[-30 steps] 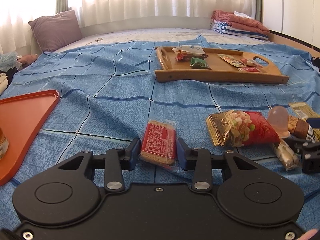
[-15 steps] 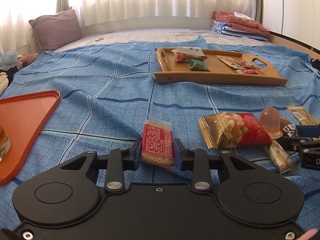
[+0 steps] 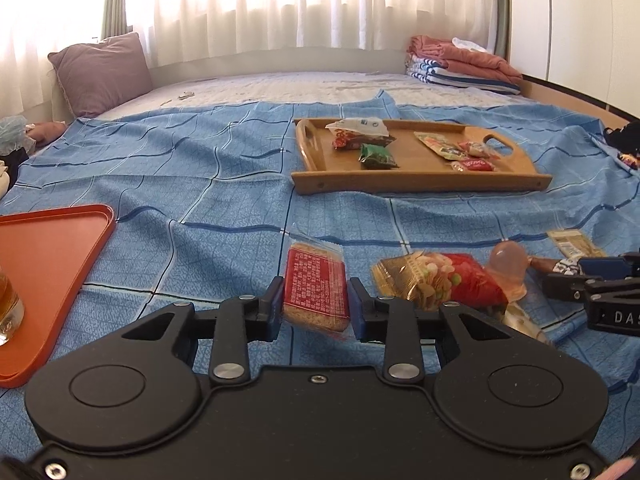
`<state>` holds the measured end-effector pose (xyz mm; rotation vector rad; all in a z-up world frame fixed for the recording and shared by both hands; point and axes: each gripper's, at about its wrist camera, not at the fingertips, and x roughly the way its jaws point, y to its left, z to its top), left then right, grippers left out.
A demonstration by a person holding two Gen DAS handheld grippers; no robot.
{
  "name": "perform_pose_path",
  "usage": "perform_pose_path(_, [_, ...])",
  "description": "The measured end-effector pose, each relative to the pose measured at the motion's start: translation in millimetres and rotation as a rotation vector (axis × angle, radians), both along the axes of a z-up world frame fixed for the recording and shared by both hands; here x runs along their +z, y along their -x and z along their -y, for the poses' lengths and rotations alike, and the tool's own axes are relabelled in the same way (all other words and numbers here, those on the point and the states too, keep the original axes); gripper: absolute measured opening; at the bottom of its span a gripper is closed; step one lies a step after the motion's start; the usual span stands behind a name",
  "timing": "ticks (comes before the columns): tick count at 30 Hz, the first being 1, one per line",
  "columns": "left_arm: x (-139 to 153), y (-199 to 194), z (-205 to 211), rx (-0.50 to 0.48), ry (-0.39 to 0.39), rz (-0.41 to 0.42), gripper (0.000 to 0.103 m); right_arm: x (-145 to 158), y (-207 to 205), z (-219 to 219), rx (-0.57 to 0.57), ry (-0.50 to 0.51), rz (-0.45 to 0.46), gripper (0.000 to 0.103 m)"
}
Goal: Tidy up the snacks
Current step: 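Carry the red biscuit packet and brown wafer bar over the wooden tray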
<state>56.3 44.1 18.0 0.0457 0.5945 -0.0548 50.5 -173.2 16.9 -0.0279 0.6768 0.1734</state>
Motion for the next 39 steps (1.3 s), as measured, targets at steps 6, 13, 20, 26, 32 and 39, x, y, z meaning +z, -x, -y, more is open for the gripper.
perform_pose_path(6, [-0.3,0.0,1.2,-0.002,0.017,-0.008,0.031,-10.9,0.0,4.9,0.003,-0.02,-0.056,0.068])
perform_pose_path(13, [-5.5,-2.1,1.1,0.002,0.025,-0.027,0.031,-10.2,-4.7,7.2,-0.102,-0.011,0.017,0.079])
perform_pose_path(20, [-4.0,-4.4,3.7,0.003,0.034,-0.025,0.031,-18.3,-9.3,-11.1,-0.066,0.015,-0.002,0.079])
perform_pose_path(26, [-2.8,-7.6,7.7,-0.005,0.046,-0.03,0.031,-13.7,-12.9,-8.5,-0.095,-0.028,-0.009,0.05])
perform_pose_path(32, [4.2,-13.3,12.6,-0.021,0.052,-0.016,0.031,-8.1,-19.0,0.6,-0.115,-0.058,-0.039,0.049])
perform_pose_path(39, [16.4,-28.0,19.9,-0.037,0.061,-0.004,0.031,4.1,-28.8,16.6,-0.147,-0.089,-0.051,0.049])
